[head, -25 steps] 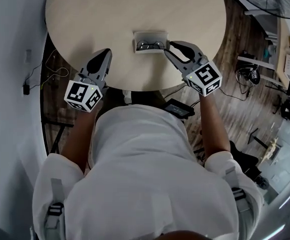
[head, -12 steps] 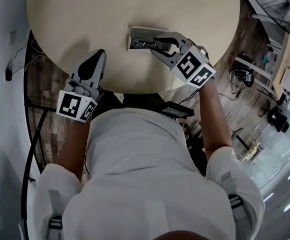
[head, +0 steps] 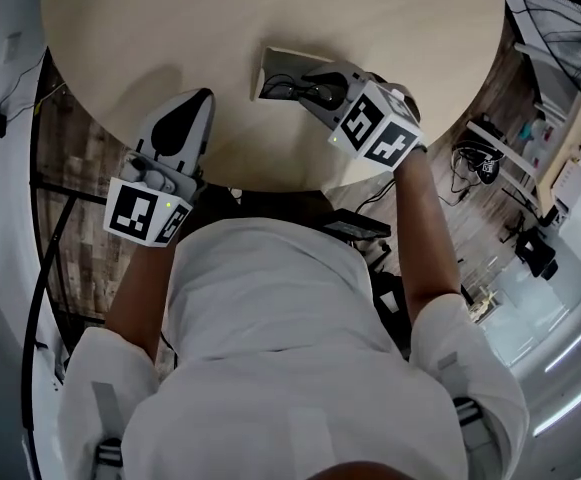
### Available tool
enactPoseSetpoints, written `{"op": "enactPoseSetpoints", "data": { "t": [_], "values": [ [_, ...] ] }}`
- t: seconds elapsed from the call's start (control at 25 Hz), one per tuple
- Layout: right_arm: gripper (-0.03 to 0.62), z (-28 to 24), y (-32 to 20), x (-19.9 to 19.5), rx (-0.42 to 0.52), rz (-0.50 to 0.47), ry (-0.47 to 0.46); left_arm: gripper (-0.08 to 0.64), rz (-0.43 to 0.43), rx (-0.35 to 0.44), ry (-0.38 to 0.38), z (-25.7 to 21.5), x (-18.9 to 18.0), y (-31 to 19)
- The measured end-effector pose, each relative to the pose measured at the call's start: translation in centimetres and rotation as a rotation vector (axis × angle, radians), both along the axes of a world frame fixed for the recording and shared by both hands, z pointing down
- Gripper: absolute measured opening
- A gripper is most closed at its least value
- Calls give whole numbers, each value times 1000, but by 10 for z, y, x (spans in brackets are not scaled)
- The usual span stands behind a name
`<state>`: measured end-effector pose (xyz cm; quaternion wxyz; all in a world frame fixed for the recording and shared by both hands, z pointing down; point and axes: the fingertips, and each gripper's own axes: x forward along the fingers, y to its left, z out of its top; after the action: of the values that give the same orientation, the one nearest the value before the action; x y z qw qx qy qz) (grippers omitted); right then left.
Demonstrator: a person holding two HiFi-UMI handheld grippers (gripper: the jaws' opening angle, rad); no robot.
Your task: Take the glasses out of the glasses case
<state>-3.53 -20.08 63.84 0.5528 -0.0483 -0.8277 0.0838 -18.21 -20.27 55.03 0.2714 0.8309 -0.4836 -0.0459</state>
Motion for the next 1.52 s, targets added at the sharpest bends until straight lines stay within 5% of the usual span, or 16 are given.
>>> {"op": "enactPoseSetpoints", "data": {
  "t": [0.84, 1.52],
  "values": [
    [69, 23, 10, 6, -75, -54, 132, 12, -1, -49, 14, 22, 5, 13],
    [43, 17, 1, 9, -50, -30, 116, 12, 9, -55, 11, 18, 6, 20]
  ]
}}
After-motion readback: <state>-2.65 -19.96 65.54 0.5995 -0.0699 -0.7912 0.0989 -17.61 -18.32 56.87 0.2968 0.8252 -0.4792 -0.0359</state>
